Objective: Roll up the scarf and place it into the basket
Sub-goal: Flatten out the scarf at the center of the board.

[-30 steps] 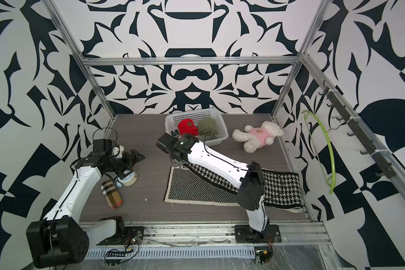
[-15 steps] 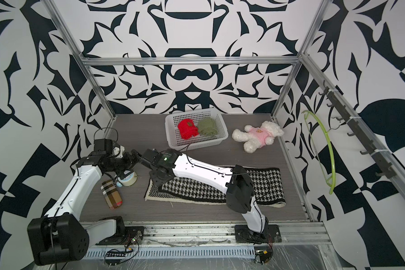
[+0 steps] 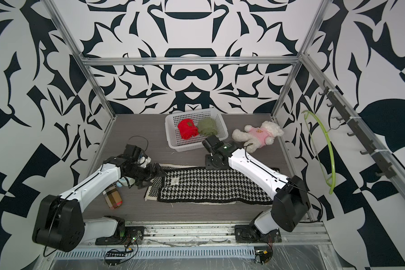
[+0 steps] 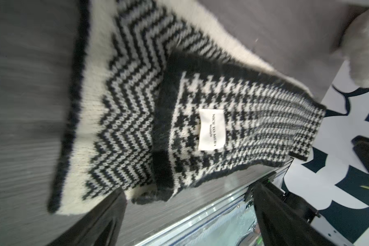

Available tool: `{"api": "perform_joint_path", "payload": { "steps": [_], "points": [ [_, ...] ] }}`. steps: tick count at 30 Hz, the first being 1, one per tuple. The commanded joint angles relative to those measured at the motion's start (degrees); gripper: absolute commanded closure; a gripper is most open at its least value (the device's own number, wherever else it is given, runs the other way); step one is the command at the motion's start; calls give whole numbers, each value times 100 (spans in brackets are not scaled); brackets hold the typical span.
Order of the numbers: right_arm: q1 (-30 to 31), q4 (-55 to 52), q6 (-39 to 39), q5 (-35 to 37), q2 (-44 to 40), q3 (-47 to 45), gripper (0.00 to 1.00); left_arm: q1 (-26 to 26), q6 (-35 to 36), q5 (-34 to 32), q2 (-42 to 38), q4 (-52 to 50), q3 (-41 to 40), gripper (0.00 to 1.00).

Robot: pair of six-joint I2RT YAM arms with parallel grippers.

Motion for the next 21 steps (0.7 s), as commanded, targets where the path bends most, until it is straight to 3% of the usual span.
{"api": "perform_joint_path", "payload": {
  "steps": [1, 6, 10, 11, 14, 15, 18, 21],
  "points": [
    [-161, -103, -217, 229, -248, -114, 46, -107, -362, -103, 121, 298, -267, 1],
    [-561, -167, -472, 315, -362, -253, 46, -364, -600, -43, 320, 625, -301, 3],
    [-921, -124, -532, 408, -480, -502, 46, -543, -735, 12, 673, 993, -259, 17],
    [-1027, -103, -527, 436, -505, -610, 46, -565, -755, 78, 770, 1118, -249, 26],
    [-1366, -101, -457, 515, -565, -908, 46, -583, -795, 175, 882, 1282, -155, 91],
    [-1505, -105, -404, 693, -593, -1039, 46, -583, -770, 175, 856, 1271, -99, 100],
    [-2010, -42, -378, 735, -678, -1393, 46, -583, -582, 0, 589, 883, 211, 100],
    [-2495, 32, -425, 795, -791, -1698, 46, -582, -391, -668, 71, 320, 516, 100]
  ]
}}
